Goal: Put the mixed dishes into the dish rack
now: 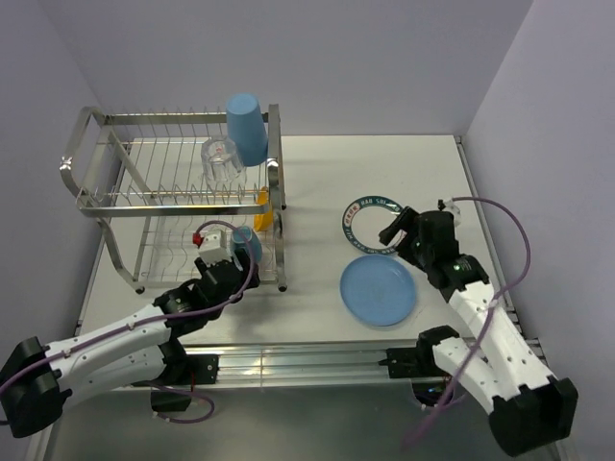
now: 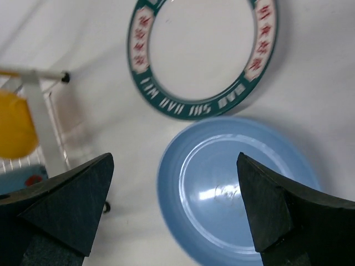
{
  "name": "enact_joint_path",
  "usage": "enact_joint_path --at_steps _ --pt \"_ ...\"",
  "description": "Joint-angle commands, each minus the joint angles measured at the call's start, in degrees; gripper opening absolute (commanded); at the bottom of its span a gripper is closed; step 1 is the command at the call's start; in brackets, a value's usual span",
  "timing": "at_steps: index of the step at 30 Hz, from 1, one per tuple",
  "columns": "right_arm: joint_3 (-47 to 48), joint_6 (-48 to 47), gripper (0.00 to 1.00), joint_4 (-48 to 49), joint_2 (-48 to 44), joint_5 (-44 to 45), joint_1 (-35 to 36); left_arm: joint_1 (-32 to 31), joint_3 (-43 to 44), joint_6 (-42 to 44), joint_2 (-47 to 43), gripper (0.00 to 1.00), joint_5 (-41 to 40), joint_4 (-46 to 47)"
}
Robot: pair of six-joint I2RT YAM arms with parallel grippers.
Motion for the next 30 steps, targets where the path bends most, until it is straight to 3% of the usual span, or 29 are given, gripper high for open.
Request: enact_joint_path --at_steps 1,6,18,24,29,30 --pt "-1.6 -6.3 0.99 6.8 4.2 -12.0 -9.3 0.1 -0.4 -1.8 -4.8 0.78 0.9 -2.1" --pt "-4.8 -7.4 0.98 14.0 14.5 -15.1 -18.0 0.0 1.0 -2.3 -13.0 0.78 2.3 -6.0" --pt "-8.9 -6.6 0.92 30.2 31.8 -20.6 -21.2 0.0 4.8 -3.3 -22.8 0.76 11.8 -11.7" --pt "-8.6 -2.3 0.81 37.4 38.7 -26.3 -22.1 0.0 4.7 -3.3 -24.9 0.73 16.2 -9.8" --pt "-6.6 0.4 0.74 37.4 41.7 -27.2 -22.1 0.0 5.4 -3.2 -25.9 0.73 16.8 -10.6" --pt "-6.4 0.8 0.69 37.6 41.8 -27.1 -22.1 0.0 5.5 -3.2 -26.0 0.73 16.9 -10.7"
